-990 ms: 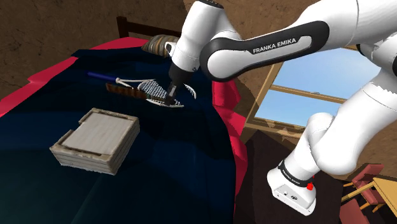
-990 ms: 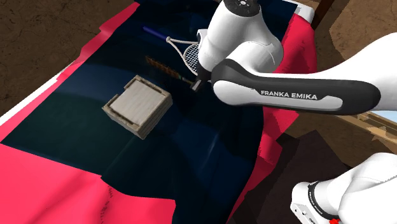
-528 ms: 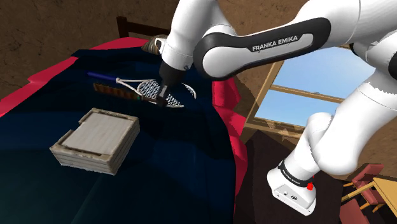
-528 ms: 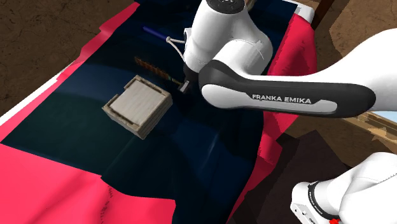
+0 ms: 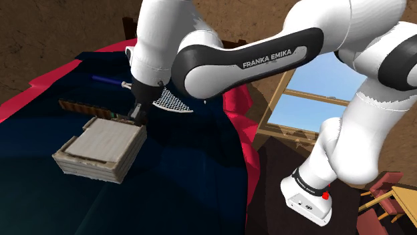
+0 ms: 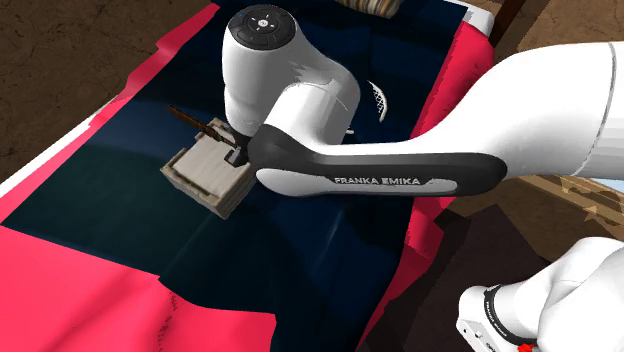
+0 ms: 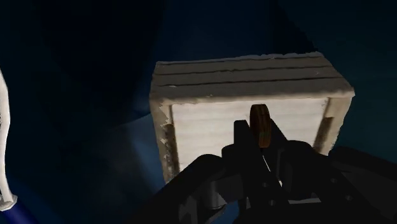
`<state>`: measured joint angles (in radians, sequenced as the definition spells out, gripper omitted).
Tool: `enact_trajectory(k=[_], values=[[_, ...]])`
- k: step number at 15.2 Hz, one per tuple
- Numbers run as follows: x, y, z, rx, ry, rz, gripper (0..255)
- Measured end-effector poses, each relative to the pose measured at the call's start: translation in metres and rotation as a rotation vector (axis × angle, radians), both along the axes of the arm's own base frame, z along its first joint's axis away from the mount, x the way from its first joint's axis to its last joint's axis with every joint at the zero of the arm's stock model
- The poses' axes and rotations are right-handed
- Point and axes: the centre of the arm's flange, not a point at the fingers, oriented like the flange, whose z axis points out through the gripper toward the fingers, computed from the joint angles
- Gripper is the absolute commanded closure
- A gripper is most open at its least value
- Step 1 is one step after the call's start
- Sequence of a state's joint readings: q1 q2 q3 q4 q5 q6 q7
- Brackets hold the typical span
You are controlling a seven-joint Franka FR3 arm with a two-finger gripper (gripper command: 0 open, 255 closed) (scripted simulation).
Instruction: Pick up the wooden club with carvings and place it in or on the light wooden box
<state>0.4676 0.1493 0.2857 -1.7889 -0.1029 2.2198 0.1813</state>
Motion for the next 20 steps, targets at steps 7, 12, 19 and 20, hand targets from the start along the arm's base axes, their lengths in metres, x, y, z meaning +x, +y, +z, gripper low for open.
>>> enact_trajectory(k=[7, 12, 19, 20], values=[[0.001, 0.021, -0.032, 0.0, 0.0, -0.002, 255], [0.0, 0.023, -0.057, 0.0, 0.0, -0.003, 255], [0.0, 0.022, -0.067, 0.001, 0.0, -0.003, 255], [0.0, 0.022, -0.067, 0.001, 0.0, -0.003, 255]])
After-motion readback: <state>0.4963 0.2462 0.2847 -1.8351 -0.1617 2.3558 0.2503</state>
